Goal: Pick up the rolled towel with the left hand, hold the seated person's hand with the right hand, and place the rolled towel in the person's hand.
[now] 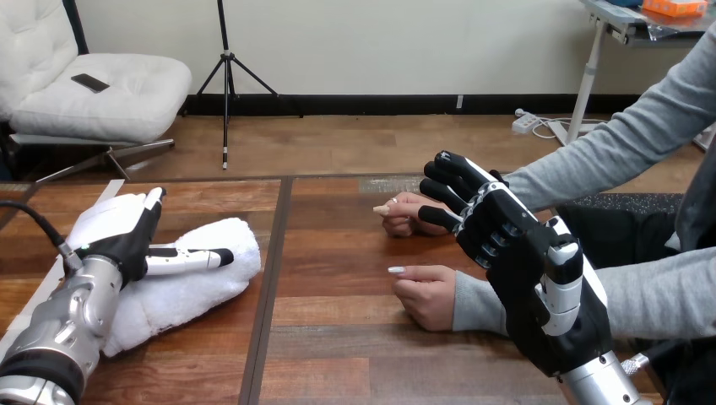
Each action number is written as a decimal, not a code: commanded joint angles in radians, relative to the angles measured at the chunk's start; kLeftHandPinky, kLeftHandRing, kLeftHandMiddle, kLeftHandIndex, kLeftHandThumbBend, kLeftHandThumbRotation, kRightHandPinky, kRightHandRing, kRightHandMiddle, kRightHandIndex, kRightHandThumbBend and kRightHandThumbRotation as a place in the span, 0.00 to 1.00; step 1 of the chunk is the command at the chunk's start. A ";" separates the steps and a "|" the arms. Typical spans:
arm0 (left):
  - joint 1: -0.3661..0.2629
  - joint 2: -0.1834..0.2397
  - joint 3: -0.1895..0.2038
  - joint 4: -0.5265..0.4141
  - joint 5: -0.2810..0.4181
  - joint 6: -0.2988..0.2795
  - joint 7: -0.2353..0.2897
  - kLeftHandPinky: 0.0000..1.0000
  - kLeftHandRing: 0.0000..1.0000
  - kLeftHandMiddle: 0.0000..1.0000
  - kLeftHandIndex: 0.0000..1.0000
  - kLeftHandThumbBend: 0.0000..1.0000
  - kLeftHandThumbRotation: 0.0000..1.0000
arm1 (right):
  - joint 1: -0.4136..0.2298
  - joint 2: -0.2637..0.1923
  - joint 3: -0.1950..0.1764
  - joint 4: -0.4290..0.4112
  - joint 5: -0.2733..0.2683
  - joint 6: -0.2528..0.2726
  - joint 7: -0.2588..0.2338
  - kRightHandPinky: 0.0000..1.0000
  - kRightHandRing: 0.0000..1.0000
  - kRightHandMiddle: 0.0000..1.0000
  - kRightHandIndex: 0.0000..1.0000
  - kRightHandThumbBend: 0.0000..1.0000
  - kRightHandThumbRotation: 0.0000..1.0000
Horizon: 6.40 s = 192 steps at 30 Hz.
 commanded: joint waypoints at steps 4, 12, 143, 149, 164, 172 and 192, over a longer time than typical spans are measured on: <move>-0.076 -0.008 0.000 -0.017 -0.030 -0.036 -0.040 1.00 1.00 1.00 0.99 1.00 0.79 | -0.045 -0.007 -0.011 -0.040 0.002 -0.019 -0.005 0.87 0.92 0.92 0.89 1.00 1.00; -0.076 -0.003 0.005 -0.032 -0.058 -0.064 -0.090 1.00 0.99 0.99 0.98 1.00 0.79 | -0.044 -0.005 -0.010 -0.043 0.003 -0.017 -0.008 0.87 0.92 0.92 0.89 1.00 1.00; -0.001 0.000 -0.184 -0.760 0.307 0.606 -0.479 0.23 0.32 0.44 0.51 0.82 0.00 | -0.066 -0.015 -0.019 -0.042 -0.022 -0.025 -0.051 0.86 0.90 0.90 0.88 1.00 1.00; -0.004 0.002 -0.174 -0.768 0.279 0.610 -0.510 0.23 0.32 0.42 0.45 0.79 0.00 | -0.069 -0.015 -0.020 -0.039 -0.022 -0.029 -0.051 0.86 0.90 0.91 0.89 1.00 1.00; -0.023 0.023 -0.179 -0.778 0.254 0.629 -0.637 0.17 0.25 0.35 0.52 0.89 0.00 | -0.071 -0.013 -0.021 -0.037 -0.022 -0.030 -0.053 0.86 0.90 0.90 0.88 1.00 1.00; -0.039 0.056 -0.222 -0.776 0.303 0.593 -0.716 0.26 0.40 0.49 0.75 0.99 0.13 | -0.072 -0.012 -0.021 -0.037 -0.019 -0.030 -0.052 0.86 0.89 0.90 0.88 1.00 1.00; -0.024 0.066 -0.190 -0.766 0.304 0.528 -0.708 0.73 0.79 0.79 0.76 1.00 0.22 | -0.075 -0.014 -0.023 -0.033 -0.020 -0.032 -0.050 0.85 0.89 0.90 0.88 1.00 1.00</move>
